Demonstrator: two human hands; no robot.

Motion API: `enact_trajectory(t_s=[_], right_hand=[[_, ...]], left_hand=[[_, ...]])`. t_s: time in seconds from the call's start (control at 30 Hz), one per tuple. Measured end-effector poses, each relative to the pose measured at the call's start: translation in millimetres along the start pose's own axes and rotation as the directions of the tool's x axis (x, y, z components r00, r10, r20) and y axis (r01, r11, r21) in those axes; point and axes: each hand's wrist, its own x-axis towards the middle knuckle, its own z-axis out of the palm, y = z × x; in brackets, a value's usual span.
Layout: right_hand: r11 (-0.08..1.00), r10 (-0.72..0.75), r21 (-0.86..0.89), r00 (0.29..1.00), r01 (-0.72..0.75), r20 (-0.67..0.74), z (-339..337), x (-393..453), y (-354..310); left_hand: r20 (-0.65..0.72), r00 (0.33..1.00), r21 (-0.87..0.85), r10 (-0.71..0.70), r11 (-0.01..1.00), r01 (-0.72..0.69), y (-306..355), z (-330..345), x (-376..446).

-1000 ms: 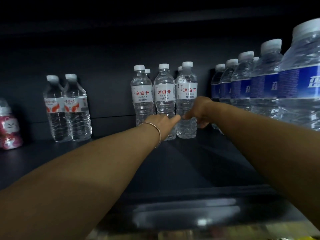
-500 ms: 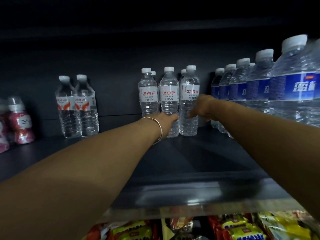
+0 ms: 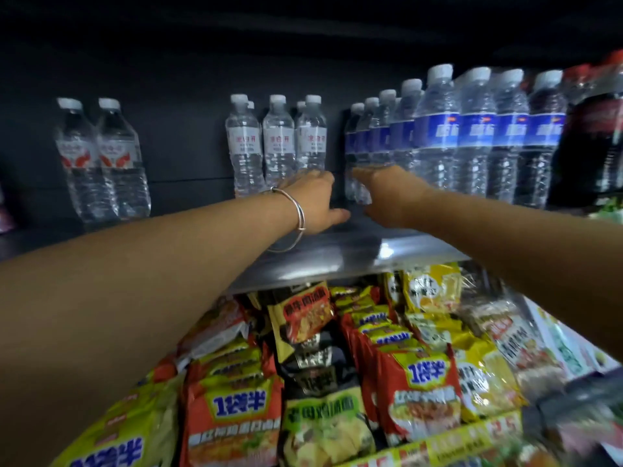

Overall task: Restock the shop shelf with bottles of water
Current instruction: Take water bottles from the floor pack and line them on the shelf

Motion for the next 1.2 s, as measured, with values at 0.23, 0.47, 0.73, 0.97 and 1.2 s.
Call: enact_trajectory(t_s=[0.23,0.47,0.73,0.97,1.2], right_hand=[[0.988,-0.049,-0.154,0.989,0.027,-0.142,9,-102,26],[0.988,-0.088,-0.145,0.970,0.055,-0.225,91,-198,73],[0.999,-0.049,-0.003,0.999,0.049,0.005,270,-330,105],[0.984,0.053,0.137,0.917,-0.117,0.396,479,-484,87],[0.902,0.073,0.144,0.471,-0.408,0.879,682,-625,19]], left_hand=[[-0.235,0.971,-0.035,0.035,0.998,-0.045,74,26,-61],[-0.394,0.916,-0.137,0.069,0.982,-0.132,162,134,-102],[-0.165,0.969,-0.214,0.184,0.952,-0.217,228,330,-190],[0.088,0.963,-0.303,0.253,0.928,-0.216,259,532,-304],[0.477,0.857,-0.341,0.196,0.940,-0.025,259,730,-421]])
